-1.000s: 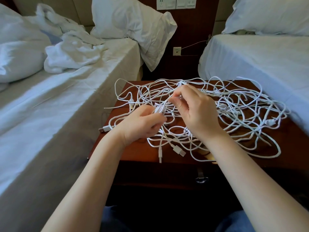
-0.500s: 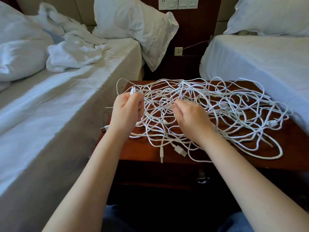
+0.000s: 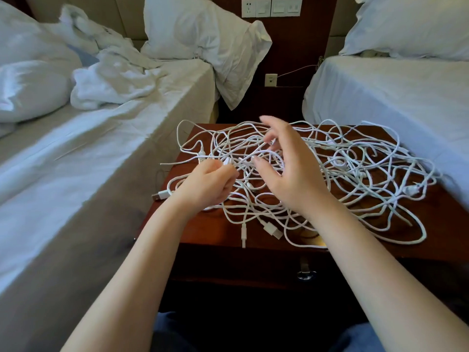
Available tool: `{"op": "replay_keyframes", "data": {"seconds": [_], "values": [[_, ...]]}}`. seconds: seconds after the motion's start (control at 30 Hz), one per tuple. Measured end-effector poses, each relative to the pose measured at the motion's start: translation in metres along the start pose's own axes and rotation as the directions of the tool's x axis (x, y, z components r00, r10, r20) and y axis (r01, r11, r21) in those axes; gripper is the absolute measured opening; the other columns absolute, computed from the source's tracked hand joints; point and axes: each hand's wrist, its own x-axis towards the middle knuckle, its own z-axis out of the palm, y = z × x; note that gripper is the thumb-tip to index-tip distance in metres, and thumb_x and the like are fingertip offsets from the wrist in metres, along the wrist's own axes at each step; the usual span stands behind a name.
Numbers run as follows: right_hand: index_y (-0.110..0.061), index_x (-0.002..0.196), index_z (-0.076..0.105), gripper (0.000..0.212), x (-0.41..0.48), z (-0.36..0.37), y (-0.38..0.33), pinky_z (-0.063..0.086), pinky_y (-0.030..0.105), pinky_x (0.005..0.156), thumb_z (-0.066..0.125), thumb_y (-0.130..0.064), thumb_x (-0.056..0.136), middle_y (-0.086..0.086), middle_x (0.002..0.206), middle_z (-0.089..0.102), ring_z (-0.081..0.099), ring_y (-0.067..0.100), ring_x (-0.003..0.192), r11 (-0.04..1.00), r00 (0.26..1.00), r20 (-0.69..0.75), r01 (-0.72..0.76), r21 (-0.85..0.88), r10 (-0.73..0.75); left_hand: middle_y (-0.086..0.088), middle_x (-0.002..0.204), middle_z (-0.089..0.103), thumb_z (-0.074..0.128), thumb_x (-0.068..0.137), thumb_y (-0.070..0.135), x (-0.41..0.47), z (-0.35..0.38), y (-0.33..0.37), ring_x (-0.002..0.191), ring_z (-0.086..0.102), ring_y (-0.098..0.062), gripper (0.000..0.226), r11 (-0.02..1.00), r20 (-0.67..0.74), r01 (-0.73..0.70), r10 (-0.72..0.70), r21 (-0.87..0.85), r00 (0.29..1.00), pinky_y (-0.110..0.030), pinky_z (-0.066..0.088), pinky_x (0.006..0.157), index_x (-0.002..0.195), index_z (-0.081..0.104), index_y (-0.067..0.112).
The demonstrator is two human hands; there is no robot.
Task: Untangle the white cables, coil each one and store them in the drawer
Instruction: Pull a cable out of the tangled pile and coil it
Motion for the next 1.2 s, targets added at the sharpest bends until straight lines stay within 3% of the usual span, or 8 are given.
{"op": "replay_keyframes", "data": {"seconds": [0.1, 0.23, 0.43, 0.57, 0.67, 0.8, 1.03, 1.2], "values": [[-0.014, 0.127, 0.061, 0.039, 0.002, 0.0, -0.001, 0.046, 0.036, 0.088, 0.048, -0.027, 0.093, 0.004, 0.114, 0.06, 0.054, 0.02, 0.103, 0.969, 0.975, 0.065, 0.218, -0.118, -0.212, 0.002, 0.041, 0.026, 0.039, 0.091, 0.008, -0.004, -0.001, 0.002, 0.04, 0.02, -0.013, 0.045, 0.999, 0.09, 0.001, -0.005, 0.038, 0.996, -0.019, 0.02, 0.039, 0.048, 0.031, 0.014], [-0.016, 0.12, 0.067, 0.038, -0.003, 0.01, 0.004, 0.047, 0.047, 0.076, 0.039, -0.027, 0.095, 0.001, 0.106, 0.063, 0.055, 0.022, 0.093, 0.942, 0.947, 0.189, 0.29, -0.167, -0.258, 0.0, 0.042, 0.029, 0.04, 0.092, 0.007, -0.007, -0.003, 0.002, 0.042, 0.021, -0.015, 0.044, 1.0, 0.21, -0.014, 0.009, 0.022, 0.978, -0.026, 0.019, 0.044, 0.048, 0.035, 0.014], [-0.021, 0.114, 0.066, 0.039, -0.002, 0.007, 0.001, 0.045, 0.045, 0.075, 0.035, -0.036, 0.098, -0.002, 0.095, 0.058, 0.05, 0.018, 0.087, 0.972, 0.943, 0.277, 0.217, -0.085, -0.186, -0.004, 0.042, 0.026, 0.041, 0.071, 0.013, -0.01, -0.006, 0.0, 0.04, 0.022, -0.017, 0.023, 0.995, 0.316, -0.048, 0.074, -0.089, 0.946, -0.027, 0.02, 0.045, 0.049, 0.034, 0.009], [-0.017, 0.108, 0.066, 0.045, -0.001, 0.005, -0.003, 0.044, 0.039, 0.074, 0.03, -0.042, 0.098, -0.001, 0.087, 0.055, 0.045, 0.015, 0.083, 0.987, 0.938, 0.32, 0.155, -0.049, -0.131, -0.008, 0.044, 0.039, 0.042, 0.076, 0.014, -0.008, -0.006, -0.006, 0.042, 0.036, -0.021, 0.027, 0.981, 0.384, -0.044, 0.114, -0.187, 0.916, -0.026, 0.036, 0.048, 0.055, 0.05, -0.001], [-0.015, 0.104, 0.065, 0.047, 0.0, 0.004, -0.003, 0.04, 0.033, 0.077, 0.029, -0.044, 0.096, 0.0, 0.084, 0.053, 0.041, 0.011, 0.083, 0.995, 0.936, 0.338, 0.099, 0.011, -0.096, -0.011, 0.054, 0.054, 0.048, 0.084, 0.018, -0.009, -0.01, -0.009, 0.051, 0.051, -0.022, 0.027, 0.95, 0.471, 0.015, 0.141, -0.313, 0.871, -0.025, 0.044, 0.056, 0.073, 0.066, 0.001], [-0.02, 0.107, 0.065, 0.043, -0.001, 0.001, -0.004, 0.037, 0.027, 0.084, 0.031, -0.044, 0.097, -0.002, 0.091, 0.056, 0.043, 0.01, 0.089, 0.996, 0.918, 0.391, 0.041, 0.076, -0.067, -0.007, 0.057, 0.053, 0.052, 0.086, 0.026, -0.008, -0.015, -0.009, 0.053, 0.049, -0.02, 0.027, 0.932, 0.571, 0.064, 0.163, -0.356, 0.805, -0.025, 0.043, 0.056, 0.077, 0.065, 0.005], [-0.02, 0.108, 0.065, 0.037, -0.001, -0.001, -0.006, 0.04, 0.038, 0.089, 0.034, -0.037, 0.098, 0.002, 0.094, 0.057, 0.047, 0.019, 0.096, 0.997, 0.897, 0.442, -0.01, 0.073, -0.024, -0.005, 0.06, 0.056, 0.059, 0.093, 0.027, -0.007, -0.014, -0.013, 0.056, 0.053, -0.018, 0.025, 0.927, 0.582, 0.077, 0.164, -0.367, 0.796, -0.023, 0.045, 0.058, 0.08, 0.067, 0.008], [-0.02, 0.106, 0.065, 0.04, 0.001, -0.003, -0.002, 0.04, 0.032, 0.089, 0.033, -0.042, 0.098, 0.001, 0.095, 0.058, 0.048, 0.016, 0.096, 0.992, 0.902, 0.43, -0.028, 0.123, -0.028, -0.01, 0.066, 0.068, 0.062, 0.082, 0.029, -0.008, -0.009, -0.01, 0.061, 0.066, -0.02, 0.027, 0.904, 0.534, 0.074, 0.182, -0.421, 0.826, -0.023, 0.052, 0.059, 0.087, 0.073, 0.004]]}}
